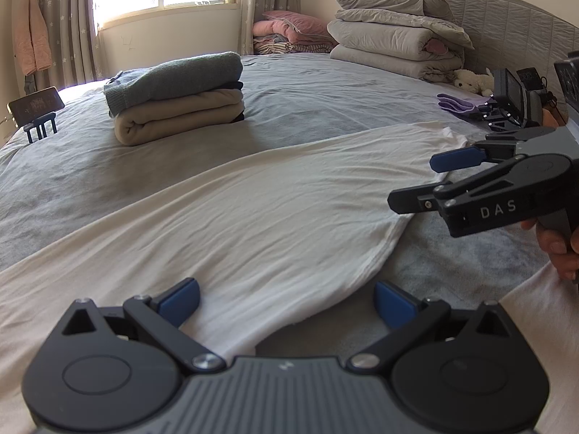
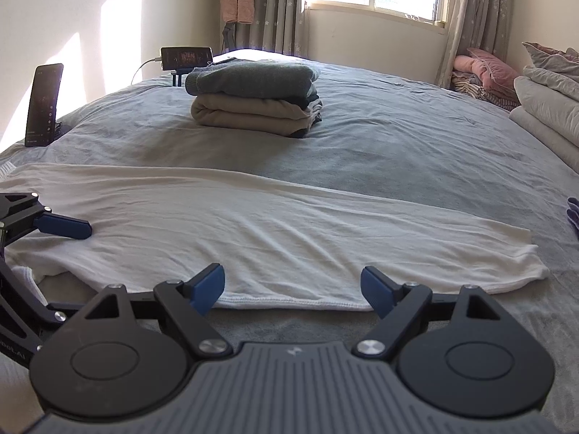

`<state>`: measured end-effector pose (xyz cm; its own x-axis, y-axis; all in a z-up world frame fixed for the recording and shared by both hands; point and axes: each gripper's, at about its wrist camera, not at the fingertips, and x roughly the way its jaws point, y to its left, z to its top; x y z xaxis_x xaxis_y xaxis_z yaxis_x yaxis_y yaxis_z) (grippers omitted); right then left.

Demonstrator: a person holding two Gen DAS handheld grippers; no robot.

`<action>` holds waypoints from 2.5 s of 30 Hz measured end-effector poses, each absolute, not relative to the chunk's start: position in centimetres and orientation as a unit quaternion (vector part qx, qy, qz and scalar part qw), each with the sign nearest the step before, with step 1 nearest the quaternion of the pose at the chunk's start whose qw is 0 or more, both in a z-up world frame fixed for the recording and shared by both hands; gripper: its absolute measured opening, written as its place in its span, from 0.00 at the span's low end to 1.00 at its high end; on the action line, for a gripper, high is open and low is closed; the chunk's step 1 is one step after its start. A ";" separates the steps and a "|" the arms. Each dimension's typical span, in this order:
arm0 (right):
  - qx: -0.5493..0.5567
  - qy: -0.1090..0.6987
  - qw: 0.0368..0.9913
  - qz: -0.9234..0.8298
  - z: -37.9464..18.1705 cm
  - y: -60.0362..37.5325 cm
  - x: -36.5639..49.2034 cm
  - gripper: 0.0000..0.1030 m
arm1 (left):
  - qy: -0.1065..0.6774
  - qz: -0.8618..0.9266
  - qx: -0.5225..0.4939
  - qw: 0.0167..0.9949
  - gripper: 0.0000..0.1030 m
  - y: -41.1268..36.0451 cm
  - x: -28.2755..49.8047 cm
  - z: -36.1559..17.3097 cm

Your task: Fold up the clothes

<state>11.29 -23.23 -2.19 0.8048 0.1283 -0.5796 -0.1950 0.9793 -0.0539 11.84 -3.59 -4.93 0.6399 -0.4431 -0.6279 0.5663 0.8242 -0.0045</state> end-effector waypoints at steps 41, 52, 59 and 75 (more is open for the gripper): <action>-0.049 0.285 0.935 0.205 0.5 -20.1 14.5 0.83 | 0.318 -0.134 0.125 0.930 0.97 5.2 12.9 -0.3; -0.099 0.294 0.911 0.270 -0.9 -14.0 19.0 0.83 | 0.341 -0.029 0.096 0.935 0.91 14.6 14.3 -0.8; -0.119 0.299 0.903 0.284 -1.6 -11.2 21.7 0.83 | 0.354 0.006 0.002 0.935 0.71 20.3 15.4 -1.2; -0.105 0.317 0.897 0.289 -1.9 -9.7 23.0 0.00 | 0.336 -0.046 -0.091 0.936 0.04 23.4 15.6 -1.1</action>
<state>23.00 -9.73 -1.88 0.6322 0.4522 -0.6292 -0.5848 0.8111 -0.0046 15.59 23.42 -1.06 0.7704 -0.1475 -0.6202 0.0252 0.9791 -0.2016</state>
